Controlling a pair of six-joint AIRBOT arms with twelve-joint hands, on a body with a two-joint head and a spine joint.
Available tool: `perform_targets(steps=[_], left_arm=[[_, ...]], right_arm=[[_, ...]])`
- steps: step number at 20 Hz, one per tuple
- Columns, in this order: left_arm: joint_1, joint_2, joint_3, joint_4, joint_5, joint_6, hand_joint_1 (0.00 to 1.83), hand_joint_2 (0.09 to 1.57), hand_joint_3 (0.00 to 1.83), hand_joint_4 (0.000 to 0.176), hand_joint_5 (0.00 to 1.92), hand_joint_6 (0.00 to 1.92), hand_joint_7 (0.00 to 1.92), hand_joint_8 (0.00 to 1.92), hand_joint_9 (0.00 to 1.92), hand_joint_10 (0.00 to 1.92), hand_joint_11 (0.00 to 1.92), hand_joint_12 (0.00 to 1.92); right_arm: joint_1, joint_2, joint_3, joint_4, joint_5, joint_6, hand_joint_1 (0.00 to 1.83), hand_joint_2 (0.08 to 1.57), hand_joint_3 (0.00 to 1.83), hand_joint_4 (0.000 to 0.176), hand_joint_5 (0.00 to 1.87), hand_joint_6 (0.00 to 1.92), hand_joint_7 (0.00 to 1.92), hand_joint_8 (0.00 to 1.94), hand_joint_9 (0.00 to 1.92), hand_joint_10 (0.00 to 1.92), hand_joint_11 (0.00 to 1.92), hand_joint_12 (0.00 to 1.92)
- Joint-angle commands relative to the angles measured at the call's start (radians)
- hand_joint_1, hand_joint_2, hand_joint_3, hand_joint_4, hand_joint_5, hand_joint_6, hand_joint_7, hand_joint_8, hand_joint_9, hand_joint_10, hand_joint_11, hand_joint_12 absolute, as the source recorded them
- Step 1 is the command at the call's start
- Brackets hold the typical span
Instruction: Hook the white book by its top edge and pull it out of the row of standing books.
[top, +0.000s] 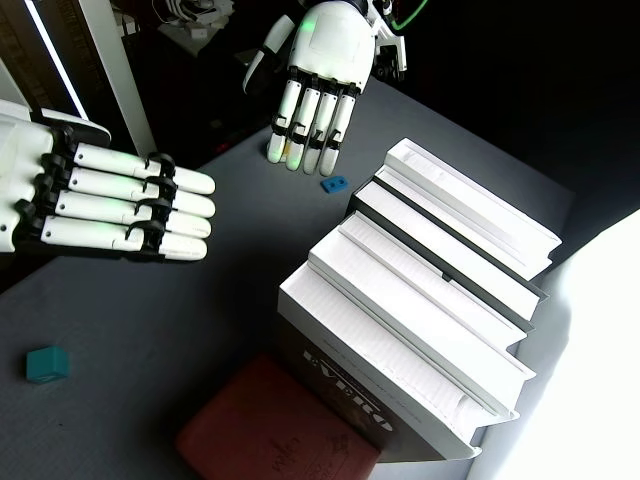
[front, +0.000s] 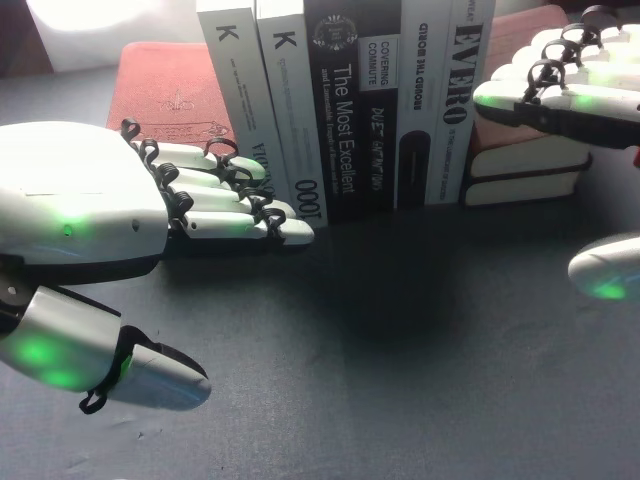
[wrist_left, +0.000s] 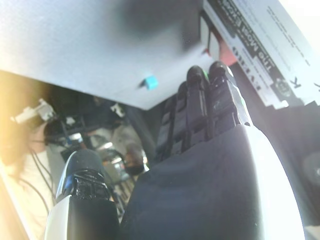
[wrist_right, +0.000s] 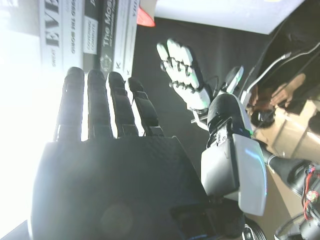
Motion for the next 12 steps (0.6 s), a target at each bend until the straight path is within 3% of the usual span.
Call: perform_targets(steps=[1,2,8,12], left_arm=[[-0.01,0.002,-0.001,-0.049,0.005,0.002,0.0,1.1,0.33,0.0,0.0,0.02,0.0,0.02,0.0,0.01,0.0,0.04],[-0.01,0.002,-0.001,-0.049,0.005,0.002,0.0,1.24,0.06,0.0,0.01,0.0,0.0,0.0,0.0,0.0,0.0,0.02],[-0.014,0.002,0.004,-0.049,0.007,0.0,0.0,1.25,0.04,0.0,0.0,0.0,0.0,0.0,0.0,0.0,0.0,0.0],[-0.014,0.002,0.004,-0.049,0.007,-0.001,0.0,1.25,0.04,0.0,0.0,0.0,0.0,0.0,0.0,0.0,0.0,0.0]], right_arm=[[0.014,0.008,0.002,0.009,0.116,0.022,0.0,1.15,0.14,0.0,0.01,0.02,0.0,0.01,0.0,0.0,0.0,0.0],[0.012,0.008,0.001,-0.022,0.141,0.041,0.0,1.21,0.03,0.0,0.02,0.01,0.0,0.0,0.0,0.0,0.0,0.0],[0.021,0.008,-0.002,-0.023,0.148,0.056,0.0,1.22,0.02,0.0,0.03,0.01,0.01,0.0,0.0,0.0,0.0,0.0],[0.047,0.007,-0.008,0.015,0.118,-0.065,0.0,1.21,0.01,0.0,0.04,0.01,0.01,0.0,0.0,0.0,0.0,0.0]])
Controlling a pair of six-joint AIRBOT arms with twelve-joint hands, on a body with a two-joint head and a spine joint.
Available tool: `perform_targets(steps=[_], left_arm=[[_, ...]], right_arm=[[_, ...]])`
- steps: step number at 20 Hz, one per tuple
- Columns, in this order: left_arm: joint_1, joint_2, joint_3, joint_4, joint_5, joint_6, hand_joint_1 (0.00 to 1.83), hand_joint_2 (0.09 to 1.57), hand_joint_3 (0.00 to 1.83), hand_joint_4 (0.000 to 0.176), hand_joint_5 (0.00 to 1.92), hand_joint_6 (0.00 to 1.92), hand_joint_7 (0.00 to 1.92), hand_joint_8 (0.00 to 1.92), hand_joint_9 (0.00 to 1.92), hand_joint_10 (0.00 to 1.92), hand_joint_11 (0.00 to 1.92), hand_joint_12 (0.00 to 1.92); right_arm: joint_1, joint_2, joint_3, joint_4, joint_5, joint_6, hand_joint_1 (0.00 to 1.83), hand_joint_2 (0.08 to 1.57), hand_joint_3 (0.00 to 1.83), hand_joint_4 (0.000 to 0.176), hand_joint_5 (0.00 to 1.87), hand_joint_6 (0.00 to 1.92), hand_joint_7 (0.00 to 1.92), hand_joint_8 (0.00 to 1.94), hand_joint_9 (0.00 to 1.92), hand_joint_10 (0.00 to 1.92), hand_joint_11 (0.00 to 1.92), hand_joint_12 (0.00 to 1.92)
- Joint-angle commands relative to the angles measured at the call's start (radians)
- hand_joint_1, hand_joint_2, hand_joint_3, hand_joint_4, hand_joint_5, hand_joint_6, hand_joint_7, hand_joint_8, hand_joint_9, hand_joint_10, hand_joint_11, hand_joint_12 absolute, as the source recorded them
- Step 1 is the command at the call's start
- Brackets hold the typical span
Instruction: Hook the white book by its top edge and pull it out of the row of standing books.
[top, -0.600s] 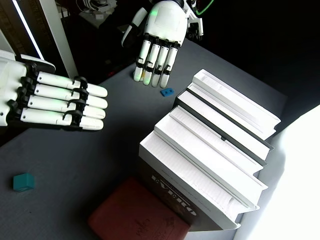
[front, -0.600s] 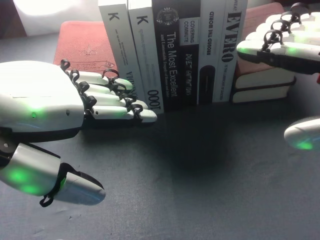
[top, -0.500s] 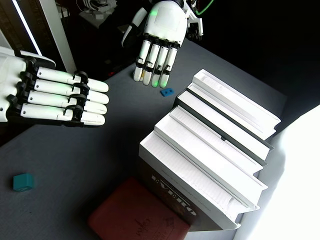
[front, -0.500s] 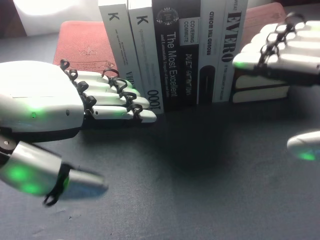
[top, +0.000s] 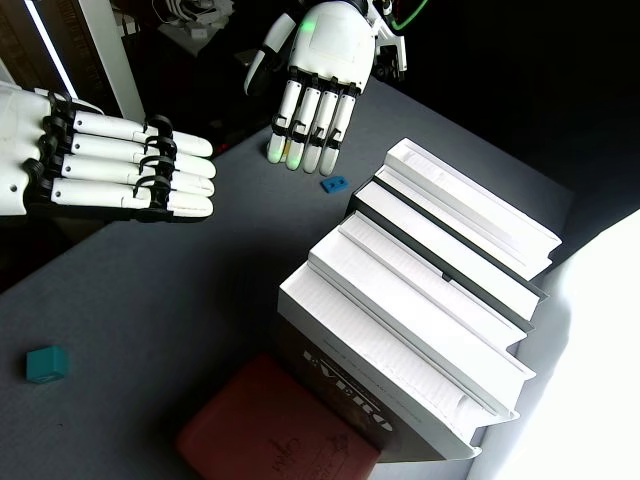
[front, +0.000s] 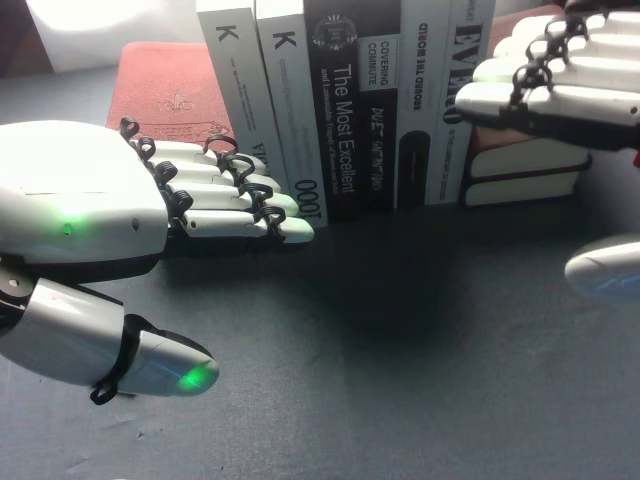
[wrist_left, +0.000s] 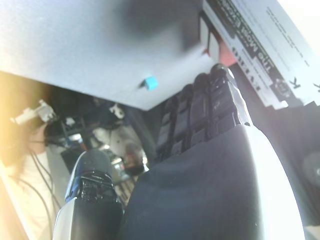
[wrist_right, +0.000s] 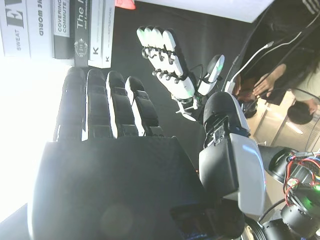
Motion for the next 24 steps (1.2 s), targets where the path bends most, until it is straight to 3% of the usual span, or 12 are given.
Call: perform_targets(steps=[1,7,12,24], left_arm=[[-0.014,0.002,0.004,-0.049,0.004,-0.001,0.0,1.25,0.04,0.0,0.0,0.0,0.0,0.0,0.0,0.0,0.0,0.0],[-0.013,0.002,0.004,-0.049,0.01,-0.001,0.0,1.25,0.03,0.0,0.0,0.0,0.0,0.0,0.0,0.0,0.0,0.0],[-0.014,0.002,0.002,-0.049,0.01,-0.001,0.0,1.26,0.03,0.0,0.0,0.0,0.0,0.0,0.0,0.0,0.0,0.0],[-0.004,0.0,0.001,-0.049,0.03,0.004,0.0,1.26,0.02,0.0,0.01,0.0,0.0,0.0,0.0,0.0,0.01,0.0]], right_arm=[[0.019,0.005,-0.004,0.058,0.089,-0.025,0.0,1.21,0.01,0.0,0.03,0.0,0.0,0.0,0.0,0.0,0.0,0.0],[0.031,-0.011,-0.009,0.228,0.08,-0.345,0.0,1.22,0.01,0.0,0.04,0.0,0.02,0.0,0.0,0.0,0.0,0.0],[-0.048,-0.074,-0.009,0.489,0.25,-0.575,0.0,1.22,0.01,0.0,0.03,0.0,0.02,0.0,0.0,0.0,0.0,0.0],[-0.102,-0.116,-0.002,0.592,0.375,-0.683,0.0,1.23,0.01,0.0,0.05,0.01,0.03,0.01,0.0,0.0,0.0,0.0]])
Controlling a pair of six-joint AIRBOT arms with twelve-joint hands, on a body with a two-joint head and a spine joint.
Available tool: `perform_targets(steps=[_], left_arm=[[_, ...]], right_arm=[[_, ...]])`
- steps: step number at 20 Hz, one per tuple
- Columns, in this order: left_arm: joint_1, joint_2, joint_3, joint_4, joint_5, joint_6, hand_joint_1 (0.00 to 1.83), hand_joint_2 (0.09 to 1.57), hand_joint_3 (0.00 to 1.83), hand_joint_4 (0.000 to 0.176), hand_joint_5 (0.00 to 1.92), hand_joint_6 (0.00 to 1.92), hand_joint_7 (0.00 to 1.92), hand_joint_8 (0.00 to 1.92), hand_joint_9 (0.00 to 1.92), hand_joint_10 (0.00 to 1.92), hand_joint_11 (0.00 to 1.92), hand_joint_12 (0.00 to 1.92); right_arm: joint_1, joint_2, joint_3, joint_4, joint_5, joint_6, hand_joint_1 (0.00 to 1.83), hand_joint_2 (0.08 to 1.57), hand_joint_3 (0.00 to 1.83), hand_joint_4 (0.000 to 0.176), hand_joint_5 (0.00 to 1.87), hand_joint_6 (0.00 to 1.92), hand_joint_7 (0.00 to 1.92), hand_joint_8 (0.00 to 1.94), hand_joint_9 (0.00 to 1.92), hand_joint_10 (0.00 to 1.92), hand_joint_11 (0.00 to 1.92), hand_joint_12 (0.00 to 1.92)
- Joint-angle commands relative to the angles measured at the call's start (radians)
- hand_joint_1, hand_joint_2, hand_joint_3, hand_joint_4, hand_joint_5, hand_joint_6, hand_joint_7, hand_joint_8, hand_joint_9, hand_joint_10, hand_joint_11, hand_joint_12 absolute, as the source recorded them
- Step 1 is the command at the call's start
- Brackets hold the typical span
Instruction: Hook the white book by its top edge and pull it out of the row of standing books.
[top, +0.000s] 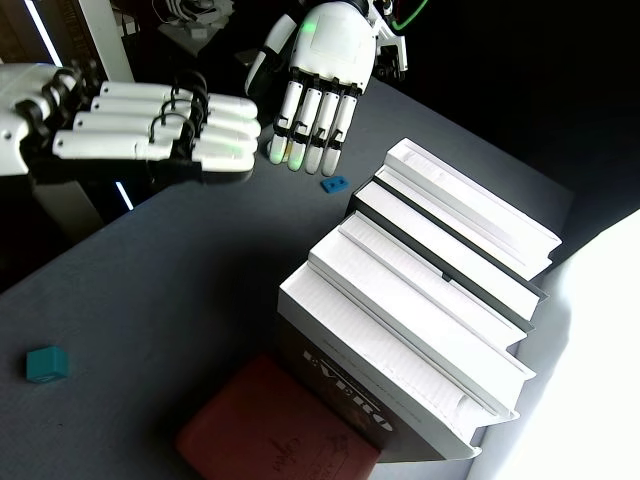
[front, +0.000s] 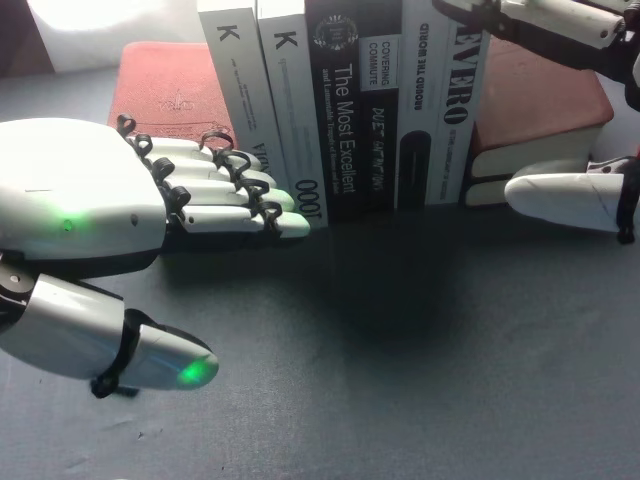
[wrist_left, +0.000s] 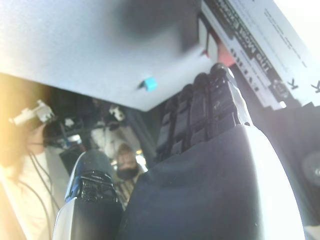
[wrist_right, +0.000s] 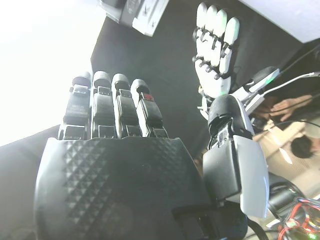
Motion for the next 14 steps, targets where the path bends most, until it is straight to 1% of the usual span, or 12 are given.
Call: perform_targets(steps=[1,2,3,4,5,8,9,12,14], left_arm=[[-0.005,0.0,0.001,-0.049,0.009,0.003,0.0,1.26,0.02,0.0,0.0,0.0,0.0,0.0,0.0,0.0,0.01,0.0],[-0.003,0.0,0.001,-0.049,0.01,0.004,0.0,1.26,0.02,0.0,0.0,0.0,0.0,0.0,0.0,0.0,0.0,0.0],[-0.001,0.0,0.001,-0.049,0.011,0.004,0.0,1.26,0.02,0.0,0.0,0.0,0.0,0.0,0.0,0.0,0.0,0.0],[0.0,0.0,0.001,-0.049,0.012,0.004,0.0,1.26,0.02,0.0,0.01,0.0,0.0,0.0,0.0,0.0,0.0,0.0],[0.0,-0.002,0.003,-0.049,0.013,0.004,0.0,1.26,0.02,0.0,0.01,0.0,0.0,0.0,0.0,0.0,0.0,0.0],[0.002,-0.002,0.004,-0.049,0.008,0.003,0.0,1.26,0.02,0.0,0.01,0.01,0.0,0.0,0.0,0.0,0.0,0.0],[0.001,-0.002,0.004,-0.049,0.008,0.003,0.0,1.26,0.02,0.0,0.01,0.0,0.0,0.0,0.0,0.0,0.0,0.0],[0.001,-0.001,0.006,-0.049,0.006,-0.002,0.0,1.26,0.01,0.0,0.02,0.01,0.0,0.0,0.0,0.0,0.0,0.0],[-0.002,-0.002,0.011,-0.049,0.006,-0.005,0.0,1.26,0.01,0.0,0.0,0.0,0.0,0.0,0.0,0.0,0.0,0.0]], right_arm=[[0.008,0.001,0.0,0.022,0.136,-0.005,0.0,1.23,0.0,0.0,0.04,0.01,0.03,0.01,0.0,0.0,0.0,0.0],[0.002,0.0,0.003,0.039,0.127,-0.006,0.0,1.23,0.0,0.0,0.03,0.0,0.02,0.0,0.0,0.0,0.0,0.0],[-0.031,-0.011,0.017,0.045,0.124,-0.008,0.0,1.23,0.0,0.0,0.03,0.0,0.01,0.0,0.0,0.0,0.0,0.0],[-0.09,-0.021,0.032,0.045,0.186,-0.042,0.0,1.23,0.0,0.0,0.03,0.0,0.01,0.0,0.0,0.0,0.0,0.0],[-0.117,-0.023,0.045,0.048,0.239,-0.06,0.0,1.22,0.0,0.0,0.04,0.0,0.02,0.0,0.0,0.0,0.0,0.0],[-0.096,-0.049,0.077,0.057,0.224,-0.081,0.0,1.23,0.0,0.0,0.05,0.01,0.03,0.01,0.0,0.0,0.0,0.0],[-0.086,-0.06,0.085,0.075,0.221,-0.102,0.0,1.23,0.0,0.0,0.05,0.01,0.04,0.01,0.01,0.0,0.0,0.0],[-0.009,-0.121,0.118,0.169,0.152,-0.197,0.0,1.23,0.0,0.0,0.04,0.0,0.01,0.0,0.0,0.0,0.0,0.0],[0.011,-0.163,0.14,0.234,0.131,-0.252,0.0,1.23,0.0,0.0,0.04,0.0,0.01,0.0,0.0,0.0,0.0,0.0]])
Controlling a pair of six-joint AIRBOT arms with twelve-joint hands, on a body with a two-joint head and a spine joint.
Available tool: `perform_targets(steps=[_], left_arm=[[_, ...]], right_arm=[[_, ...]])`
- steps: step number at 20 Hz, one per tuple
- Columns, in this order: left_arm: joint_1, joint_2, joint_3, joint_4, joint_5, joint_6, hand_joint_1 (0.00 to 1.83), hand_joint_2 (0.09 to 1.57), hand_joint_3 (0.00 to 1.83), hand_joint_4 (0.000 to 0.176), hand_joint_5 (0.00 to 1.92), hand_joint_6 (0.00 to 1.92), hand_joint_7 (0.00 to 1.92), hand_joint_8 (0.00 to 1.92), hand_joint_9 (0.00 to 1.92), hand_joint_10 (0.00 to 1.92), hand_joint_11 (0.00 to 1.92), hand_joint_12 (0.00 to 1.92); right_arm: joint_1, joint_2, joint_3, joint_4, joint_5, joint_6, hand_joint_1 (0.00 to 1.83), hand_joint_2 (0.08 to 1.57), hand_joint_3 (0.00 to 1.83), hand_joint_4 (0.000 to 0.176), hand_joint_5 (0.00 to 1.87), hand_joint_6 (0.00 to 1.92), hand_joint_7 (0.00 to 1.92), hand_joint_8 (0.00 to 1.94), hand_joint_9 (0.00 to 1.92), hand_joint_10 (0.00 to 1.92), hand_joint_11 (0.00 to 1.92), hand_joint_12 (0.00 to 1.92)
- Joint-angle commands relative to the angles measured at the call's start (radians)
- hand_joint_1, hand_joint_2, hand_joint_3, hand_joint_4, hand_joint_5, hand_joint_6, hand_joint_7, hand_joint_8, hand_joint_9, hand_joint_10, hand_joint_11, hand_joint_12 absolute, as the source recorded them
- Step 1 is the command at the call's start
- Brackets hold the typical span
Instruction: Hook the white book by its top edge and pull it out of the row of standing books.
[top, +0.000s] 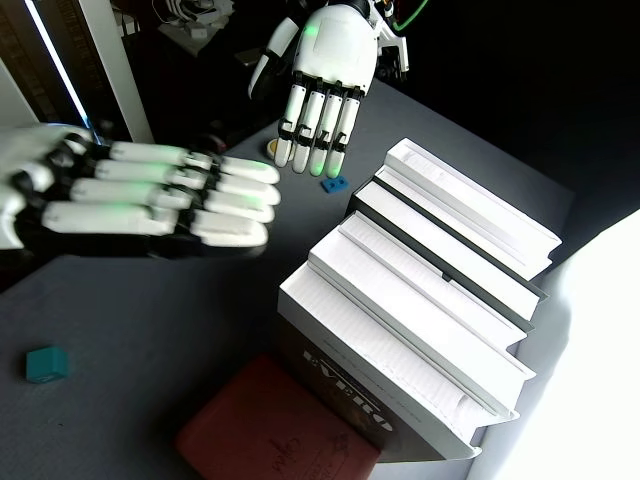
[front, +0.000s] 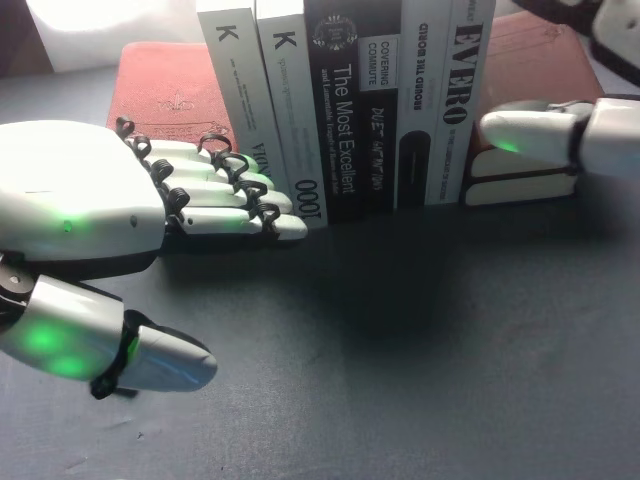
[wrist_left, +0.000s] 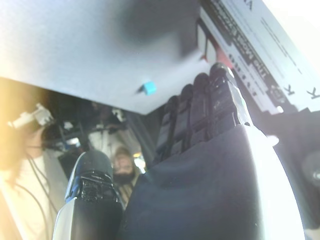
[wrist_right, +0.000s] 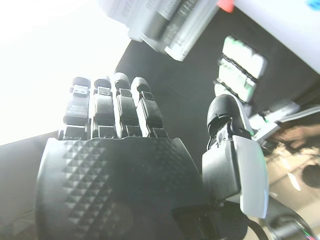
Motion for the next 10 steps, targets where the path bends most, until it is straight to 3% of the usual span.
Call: perform_targets(steps=[1,10], left_arm=[[-0.014,-0.001,0.006,-0.048,0.008,-0.003,0.0,1.26,0.01,0.0,0.0,0.0,0.0,0.0,0.0,0.0,0.0,0.0],[-0.021,-0.001,0.012,-0.049,-0.012,-0.025,0.0,1.26,0.01,0.0,0.01,0.0,0.0,0.0,0.0,0.0,0.0,0.0]], right_arm=[[0.023,-0.006,0.009,0.027,0.09,-0.016,0.0,1.23,0.0,0.0,0.03,0.0,0.01,0.0,0.0,0.0,0.0,0.0],[0.069,-0.105,0.045,0.099,0.068,-0.133,0.0,1.23,0.0,0.0,0.07,0.01,0.06,0.02,0.02,0.01,0.0,0.0]])
